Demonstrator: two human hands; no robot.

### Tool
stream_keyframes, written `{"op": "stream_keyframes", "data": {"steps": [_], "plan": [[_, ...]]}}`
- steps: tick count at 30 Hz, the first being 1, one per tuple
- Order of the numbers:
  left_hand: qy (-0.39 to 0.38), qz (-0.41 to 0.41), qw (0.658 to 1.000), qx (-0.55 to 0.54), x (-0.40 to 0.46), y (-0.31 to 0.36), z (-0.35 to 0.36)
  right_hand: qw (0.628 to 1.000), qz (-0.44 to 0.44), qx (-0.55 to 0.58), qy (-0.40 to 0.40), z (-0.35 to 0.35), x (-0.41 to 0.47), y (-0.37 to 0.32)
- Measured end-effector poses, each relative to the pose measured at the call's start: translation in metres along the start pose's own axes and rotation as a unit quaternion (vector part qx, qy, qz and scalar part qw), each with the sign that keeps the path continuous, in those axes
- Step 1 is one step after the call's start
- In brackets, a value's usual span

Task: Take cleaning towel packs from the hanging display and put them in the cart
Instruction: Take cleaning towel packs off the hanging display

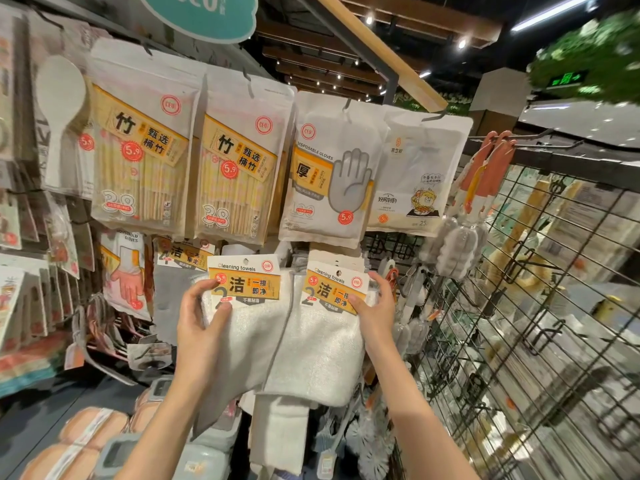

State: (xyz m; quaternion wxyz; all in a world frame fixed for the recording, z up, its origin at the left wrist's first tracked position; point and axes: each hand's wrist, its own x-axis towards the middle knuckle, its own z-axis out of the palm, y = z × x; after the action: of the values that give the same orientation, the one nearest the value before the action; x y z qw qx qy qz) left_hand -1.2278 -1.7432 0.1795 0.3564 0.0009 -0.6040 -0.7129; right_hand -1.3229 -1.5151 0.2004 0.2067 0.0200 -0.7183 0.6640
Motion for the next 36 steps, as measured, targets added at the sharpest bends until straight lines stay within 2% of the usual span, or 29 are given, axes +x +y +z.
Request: {"op": "stream_keyframes", "data": {"steps": [10, 19, 31, 36], "plan": [[0.019, -0.003, 0.999, 0.026, 0.006, -0.005, -0.01, 0.997, 0.016, -0.058, 0.038, 0.02, 0.03, 0.019], [0.013, 0.0, 1.0, 0.022, 0.01, -0.004, -0.016, 0.972, 0.029, -0.215, 0.087, 0.034, 0.048, 0.016], [0.001, 0.008, 1.0, 0.014, 0.01, 0.004, -0.016, 0.97, 0.109, -0.182, 0.118, 0.028, 0.044, 0.015], [-0.011, 0.009, 1.0, 0.001, 0.004, 0.007, -0.013, 0.986, 0.064, -0.107, 0.106, 0.02, 0.03, 0.009]]}}
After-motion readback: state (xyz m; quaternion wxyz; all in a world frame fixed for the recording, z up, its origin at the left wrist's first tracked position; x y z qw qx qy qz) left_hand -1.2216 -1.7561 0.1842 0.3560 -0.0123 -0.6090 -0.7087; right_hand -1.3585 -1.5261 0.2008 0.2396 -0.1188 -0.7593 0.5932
